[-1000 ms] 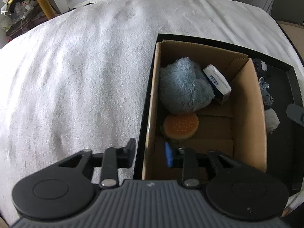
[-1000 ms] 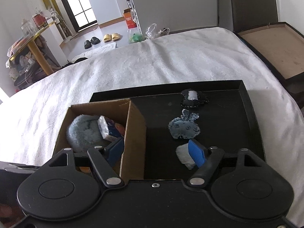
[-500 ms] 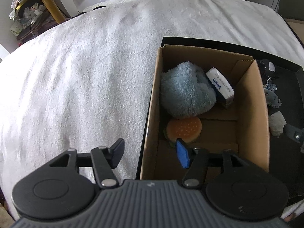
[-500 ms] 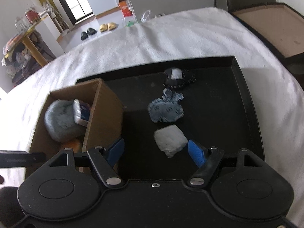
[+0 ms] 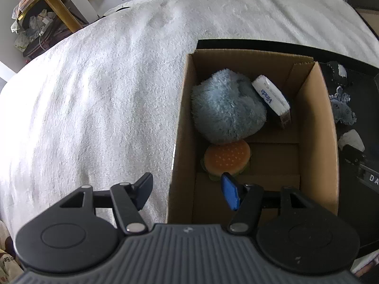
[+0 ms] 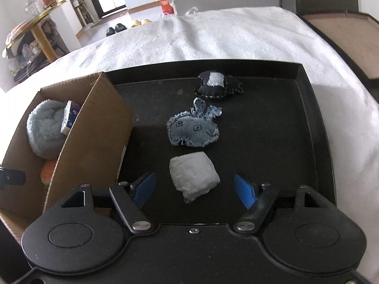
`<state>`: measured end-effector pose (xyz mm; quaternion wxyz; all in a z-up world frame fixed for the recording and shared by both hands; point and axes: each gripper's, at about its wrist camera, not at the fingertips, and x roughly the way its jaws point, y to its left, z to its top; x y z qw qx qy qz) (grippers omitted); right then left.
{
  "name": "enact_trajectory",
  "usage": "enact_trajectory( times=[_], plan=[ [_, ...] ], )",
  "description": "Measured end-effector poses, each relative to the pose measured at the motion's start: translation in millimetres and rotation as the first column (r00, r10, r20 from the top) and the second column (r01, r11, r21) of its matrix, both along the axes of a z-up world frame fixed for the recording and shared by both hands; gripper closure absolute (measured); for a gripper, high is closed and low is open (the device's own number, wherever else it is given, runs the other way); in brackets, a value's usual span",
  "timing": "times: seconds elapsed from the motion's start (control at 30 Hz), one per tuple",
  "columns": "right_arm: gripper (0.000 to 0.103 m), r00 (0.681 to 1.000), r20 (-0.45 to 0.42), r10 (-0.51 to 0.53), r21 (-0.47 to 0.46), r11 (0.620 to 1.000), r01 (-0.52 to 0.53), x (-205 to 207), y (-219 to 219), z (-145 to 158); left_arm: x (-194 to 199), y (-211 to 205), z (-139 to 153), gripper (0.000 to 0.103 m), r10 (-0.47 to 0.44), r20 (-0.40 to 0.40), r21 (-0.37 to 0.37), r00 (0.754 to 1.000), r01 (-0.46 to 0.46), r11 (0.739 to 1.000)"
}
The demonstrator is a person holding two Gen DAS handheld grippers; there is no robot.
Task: Organize soft objects
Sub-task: 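Move the right gripper to the white crumpled cloth and close on it, then carry the white cloth with the right gripper into the box and release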
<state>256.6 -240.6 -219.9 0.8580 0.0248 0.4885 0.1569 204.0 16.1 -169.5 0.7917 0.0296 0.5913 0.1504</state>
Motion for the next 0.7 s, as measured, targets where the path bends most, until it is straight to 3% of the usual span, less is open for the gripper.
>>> enact_trajectory(
  times=[0.2, 0.27, 0.7],
  plan=[
    [0.038, 0.999, 0.023, 0.038, -0.035, 0.999, -0.037, 1.1, 3.9, -8.3, 6.3, -10.7, -5.6, 0.041, -0.008, -0.03, 0.031, 1.0, 0.009, 0.999],
    [0.057, 0.999, 0.01, 0.037, -0.034, 0.999, -0.037, 2.0, 1.3, -11.6, 8.3, -14.2, -6.7, 0.041, -0.009, -0.033, 0.036, 0.999, 0.011, 0.999],
    [0.059, 0.999, -0.037, -0.008, 0.002, 1.0, 0.009, -3.4, -18.7, -6.2, 7.9, -27.1, -3.2, 0.041, -0.025, -0.021, 0.061, 0.999, 0.026, 0.998]
  ],
)
